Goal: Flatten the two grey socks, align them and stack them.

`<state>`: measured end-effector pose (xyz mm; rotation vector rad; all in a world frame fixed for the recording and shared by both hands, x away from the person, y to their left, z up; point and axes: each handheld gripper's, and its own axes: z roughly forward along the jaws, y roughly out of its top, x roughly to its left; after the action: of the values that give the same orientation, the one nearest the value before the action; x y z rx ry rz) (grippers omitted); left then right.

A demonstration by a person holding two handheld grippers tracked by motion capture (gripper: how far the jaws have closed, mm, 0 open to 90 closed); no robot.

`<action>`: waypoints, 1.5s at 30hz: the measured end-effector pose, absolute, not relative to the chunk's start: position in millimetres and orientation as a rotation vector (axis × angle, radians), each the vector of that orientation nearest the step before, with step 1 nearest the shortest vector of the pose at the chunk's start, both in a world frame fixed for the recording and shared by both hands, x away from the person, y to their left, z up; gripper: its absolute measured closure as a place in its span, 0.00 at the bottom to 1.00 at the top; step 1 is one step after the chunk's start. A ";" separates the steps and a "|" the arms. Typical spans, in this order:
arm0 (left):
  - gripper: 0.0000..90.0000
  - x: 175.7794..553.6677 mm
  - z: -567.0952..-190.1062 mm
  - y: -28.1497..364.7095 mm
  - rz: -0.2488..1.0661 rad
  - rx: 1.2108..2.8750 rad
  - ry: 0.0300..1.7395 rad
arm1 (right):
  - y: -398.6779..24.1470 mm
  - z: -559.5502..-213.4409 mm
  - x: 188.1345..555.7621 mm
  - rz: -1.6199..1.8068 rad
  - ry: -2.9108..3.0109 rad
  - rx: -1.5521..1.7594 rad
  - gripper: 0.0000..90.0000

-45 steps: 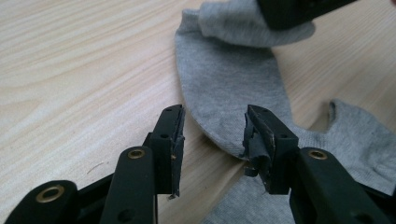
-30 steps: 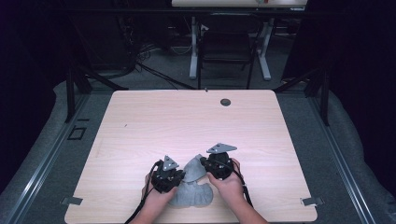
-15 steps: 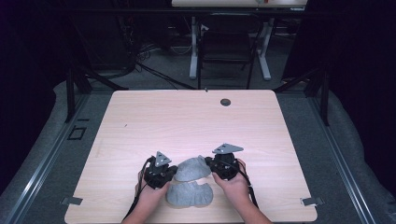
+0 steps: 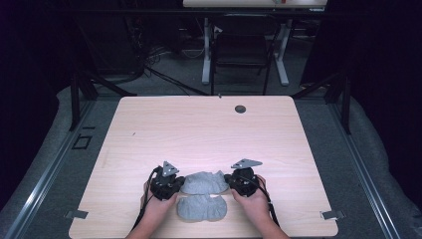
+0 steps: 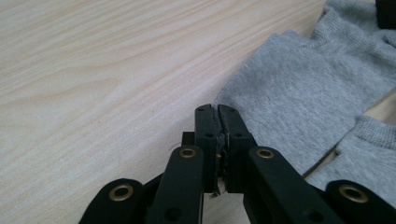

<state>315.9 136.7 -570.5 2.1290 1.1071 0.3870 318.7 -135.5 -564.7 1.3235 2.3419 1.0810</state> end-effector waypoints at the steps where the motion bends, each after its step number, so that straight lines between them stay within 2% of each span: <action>1: 0.97 315.9 -570.8 136.9 0.388 2.129 1.108 | -135.3 -565.8 318.6 1.063 2.352 1.330 0.98; 5: 0.97 315.9 -571.4 138.2 0.391 2.118 1.109 | -134.1 -567.7 318.4 1.061 2.363 1.324 0.97; 7: 0.95 316.0 -571.1 139.4 0.384 2.112 1.111 | -134.0 -567.4 318.1 1.042 2.372 1.321 0.92; 11: 0.88 316.1 -569.6 142.4 0.370 2.106 1.102 | -136.3 -564.9 317.6 1.079 2.370 1.310 0.84; 16: 0.79 317.7 -570.1 142.2 0.363 2.094 1.099 | -137.1 -563.7 321.7 1.070 2.395 1.275 0.82; 24: 0.81 321.8 -571.0 136.7 0.362 2.122 1.083 | -132.4 -563.3 330.1 1.096 2.411 1.263 0.75; 39: 0.92 321.4 -573.2 138.1 0.378 2.129 1.082 | -127.5 -566.7 329.5 1.100 2.451 1.228 0.85; 45: 0.96 320.9 -573.1 138.4 0.372 2.144 1.069 | -127.0 -567.0 328.4 1.080 2.456 1.209 0.93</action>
<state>320.9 138.4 -573.1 2.1442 1.0692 0.3721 328.4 -127.0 -567.0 1.2092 2.4556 1.0795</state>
